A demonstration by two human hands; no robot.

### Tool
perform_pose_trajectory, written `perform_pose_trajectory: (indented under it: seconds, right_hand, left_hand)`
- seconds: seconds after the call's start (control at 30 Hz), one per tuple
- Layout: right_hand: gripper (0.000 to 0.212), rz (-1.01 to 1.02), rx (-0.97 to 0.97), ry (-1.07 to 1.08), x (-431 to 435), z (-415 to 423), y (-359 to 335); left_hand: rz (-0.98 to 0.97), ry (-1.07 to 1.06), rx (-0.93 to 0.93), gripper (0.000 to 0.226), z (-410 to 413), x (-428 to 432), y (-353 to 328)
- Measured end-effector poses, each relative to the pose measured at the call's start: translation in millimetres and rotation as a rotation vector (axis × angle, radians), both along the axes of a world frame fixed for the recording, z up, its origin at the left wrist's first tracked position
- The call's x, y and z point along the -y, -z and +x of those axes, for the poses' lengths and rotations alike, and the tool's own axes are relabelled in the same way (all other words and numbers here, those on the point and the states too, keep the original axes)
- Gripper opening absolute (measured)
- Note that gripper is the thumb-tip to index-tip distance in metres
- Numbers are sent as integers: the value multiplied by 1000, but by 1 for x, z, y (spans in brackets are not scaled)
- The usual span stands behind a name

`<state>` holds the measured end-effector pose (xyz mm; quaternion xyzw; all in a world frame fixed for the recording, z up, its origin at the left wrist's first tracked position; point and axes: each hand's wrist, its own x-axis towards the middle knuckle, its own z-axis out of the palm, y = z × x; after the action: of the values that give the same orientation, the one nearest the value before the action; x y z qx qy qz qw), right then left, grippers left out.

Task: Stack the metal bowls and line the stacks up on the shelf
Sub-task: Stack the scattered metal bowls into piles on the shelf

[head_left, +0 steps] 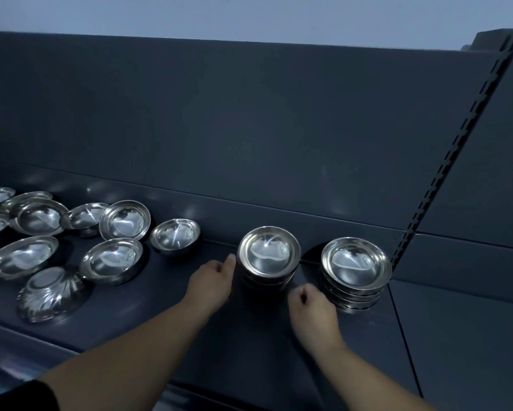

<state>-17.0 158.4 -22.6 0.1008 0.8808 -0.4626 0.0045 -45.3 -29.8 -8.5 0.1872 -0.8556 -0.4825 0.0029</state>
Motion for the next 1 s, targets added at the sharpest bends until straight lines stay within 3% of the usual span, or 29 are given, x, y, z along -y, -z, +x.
perform_pose_trajectory:
  seconds: [0.07,0.2,0.47,0.7,0.8,1.0]
  right_hand:
    - [12,184,42,-125,1,10,7]
    - [34,412,74,-278,23,20,8]
    - [56,461,-52,-437,111,22,0]
    - [57,384,-109,-406,226,19,-6]
    - [58,302,-145,-346,273,15,-8]
    - [58,173,-124,-212,334,6,-8]
  left_hand:
    - [-235,69,1,39,10,11,4]
    - [-468,203,-41,41,29,46,16]
    - [-748,280,-202,54,53,132,13]
    - [-714,201,-305,51,66,253,-5]
    - [-626,196,-254,55,71,310,-6]
    - [-453,493,-167,73,84,364,15]
